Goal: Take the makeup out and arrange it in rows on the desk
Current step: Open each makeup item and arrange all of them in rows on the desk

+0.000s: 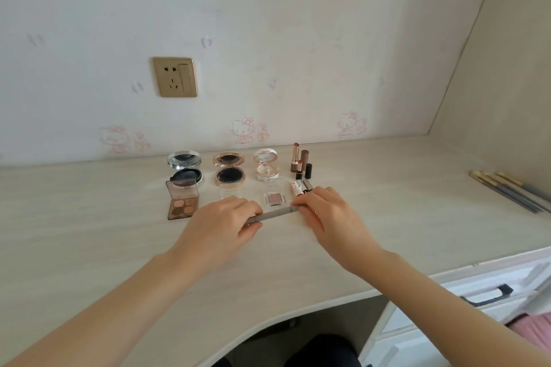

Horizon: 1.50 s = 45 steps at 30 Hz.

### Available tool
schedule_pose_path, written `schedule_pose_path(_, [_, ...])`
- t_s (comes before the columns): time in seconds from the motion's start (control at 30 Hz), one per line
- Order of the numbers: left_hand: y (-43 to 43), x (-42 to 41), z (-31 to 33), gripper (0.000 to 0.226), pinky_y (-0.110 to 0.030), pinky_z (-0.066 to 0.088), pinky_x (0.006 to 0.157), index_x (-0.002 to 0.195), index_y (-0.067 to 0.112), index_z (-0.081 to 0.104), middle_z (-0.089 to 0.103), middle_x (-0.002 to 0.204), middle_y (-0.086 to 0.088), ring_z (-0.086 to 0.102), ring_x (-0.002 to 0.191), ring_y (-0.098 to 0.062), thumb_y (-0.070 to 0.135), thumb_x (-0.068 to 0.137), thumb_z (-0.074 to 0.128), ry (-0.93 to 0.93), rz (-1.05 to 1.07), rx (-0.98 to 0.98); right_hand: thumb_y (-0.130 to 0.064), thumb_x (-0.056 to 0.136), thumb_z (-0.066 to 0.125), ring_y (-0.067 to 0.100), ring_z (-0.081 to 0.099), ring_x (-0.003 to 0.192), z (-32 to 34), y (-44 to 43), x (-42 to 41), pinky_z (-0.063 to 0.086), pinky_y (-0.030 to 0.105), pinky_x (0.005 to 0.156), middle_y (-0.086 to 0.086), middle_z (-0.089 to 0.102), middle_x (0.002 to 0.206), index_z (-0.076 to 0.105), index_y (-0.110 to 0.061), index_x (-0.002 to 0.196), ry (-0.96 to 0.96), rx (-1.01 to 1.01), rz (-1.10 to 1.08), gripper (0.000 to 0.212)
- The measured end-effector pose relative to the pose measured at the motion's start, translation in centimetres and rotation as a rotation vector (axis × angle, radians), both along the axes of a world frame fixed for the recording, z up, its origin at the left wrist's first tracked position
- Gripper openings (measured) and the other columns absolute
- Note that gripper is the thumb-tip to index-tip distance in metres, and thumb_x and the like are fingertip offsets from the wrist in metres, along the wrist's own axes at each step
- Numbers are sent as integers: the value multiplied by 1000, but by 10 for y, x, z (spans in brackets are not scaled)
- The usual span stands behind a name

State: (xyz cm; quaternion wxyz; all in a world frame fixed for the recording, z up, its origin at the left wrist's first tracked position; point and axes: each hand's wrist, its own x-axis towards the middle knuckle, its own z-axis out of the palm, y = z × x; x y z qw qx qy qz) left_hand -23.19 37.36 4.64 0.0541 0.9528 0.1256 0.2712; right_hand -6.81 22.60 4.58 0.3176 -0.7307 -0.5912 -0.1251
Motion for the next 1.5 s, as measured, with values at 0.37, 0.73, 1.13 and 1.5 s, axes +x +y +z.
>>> schedule_pose_path(0.37, [-6, -8, -13, 8, -32, 47, 45, 86, 15, 68, 62, 73, 3, 62, 63, -19, 19, 82, 74, -48, 80, 133, -13, 95, 56, 21, 55, 83, -23, 25, -30, 44, 28, 78, 1, 66, 90, 70, -11, 102, 20, 13, 39, 16])
schedule_pose_path(0.73, [-8, -4, -42, 20, -32, 48, 53, 94, 17, 67, 62, 80, 5, 58, 69, -19, 4, 78, 70, -28, 62, 214, -12, 91, 61, 25, 61, 87, -43, 21, -35, 52, 38, 78, 3, 69, 89, 71, -8, 100, -17, -21, -18, 14])
schedule_pose_path(1.13, [-7, -2, -48, 33, -30, 41, 36, 81, 16, 67, 55, 64, 5, 57, 55, -14, 33, 96, 42, -41, 92, 302, -2, 84, 65, 26, 58, 79, -49, 22, -37, 50, 37, 75, 3, 65, 86, 70, -11, 104, -249, -20, 6, 22])
schedule_pose_path(1.5, [1, -9, -42, 40, -28, 34, 34, 68, 17, 55, 55, 53, 6, 54, 40, -21, 51, 87, 47, 17, 101, 206, -6, 85, 68, 26, 58, 82, -50, 21, -37, 51, 39, 73, 2, 65, 89, 70, -12, 101, -217, 15, 23, 17])
